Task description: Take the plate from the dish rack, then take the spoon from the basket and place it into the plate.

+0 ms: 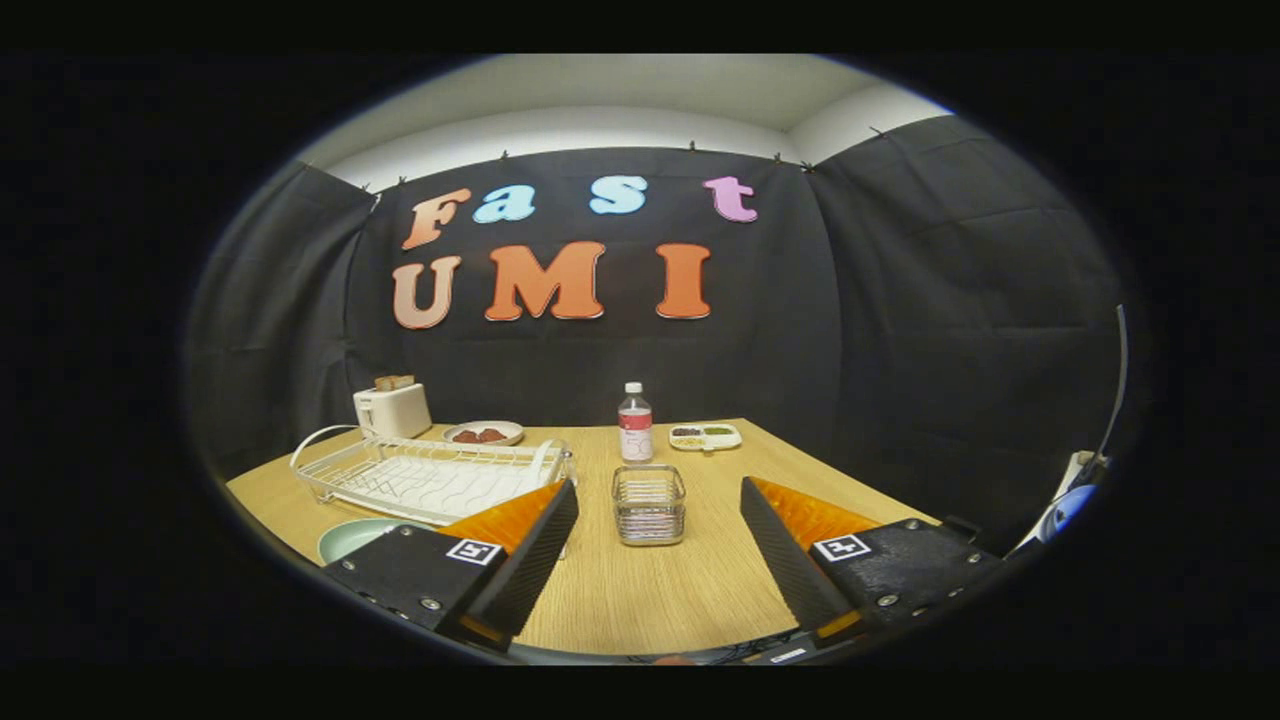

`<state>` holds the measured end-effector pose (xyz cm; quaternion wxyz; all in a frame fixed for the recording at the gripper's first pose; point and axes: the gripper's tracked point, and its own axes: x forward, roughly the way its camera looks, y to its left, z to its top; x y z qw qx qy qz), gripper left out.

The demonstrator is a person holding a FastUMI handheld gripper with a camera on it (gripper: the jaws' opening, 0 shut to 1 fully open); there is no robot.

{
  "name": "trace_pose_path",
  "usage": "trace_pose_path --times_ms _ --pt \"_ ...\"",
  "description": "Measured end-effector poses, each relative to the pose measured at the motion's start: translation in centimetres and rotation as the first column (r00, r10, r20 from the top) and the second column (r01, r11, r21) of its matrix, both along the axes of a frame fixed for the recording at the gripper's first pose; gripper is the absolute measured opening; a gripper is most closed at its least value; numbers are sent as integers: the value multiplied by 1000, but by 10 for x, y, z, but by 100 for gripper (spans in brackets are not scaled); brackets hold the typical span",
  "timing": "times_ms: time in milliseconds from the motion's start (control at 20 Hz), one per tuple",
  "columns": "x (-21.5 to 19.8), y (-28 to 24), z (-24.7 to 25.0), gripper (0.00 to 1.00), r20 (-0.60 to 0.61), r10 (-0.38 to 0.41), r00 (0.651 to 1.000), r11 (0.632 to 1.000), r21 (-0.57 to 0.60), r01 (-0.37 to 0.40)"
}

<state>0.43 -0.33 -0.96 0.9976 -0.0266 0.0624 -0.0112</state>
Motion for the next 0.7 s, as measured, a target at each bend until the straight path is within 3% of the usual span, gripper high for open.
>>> trace_pose_path --times_ms 700 --pt "0 -2 0 97 7 1 1000 1000 2 -1"
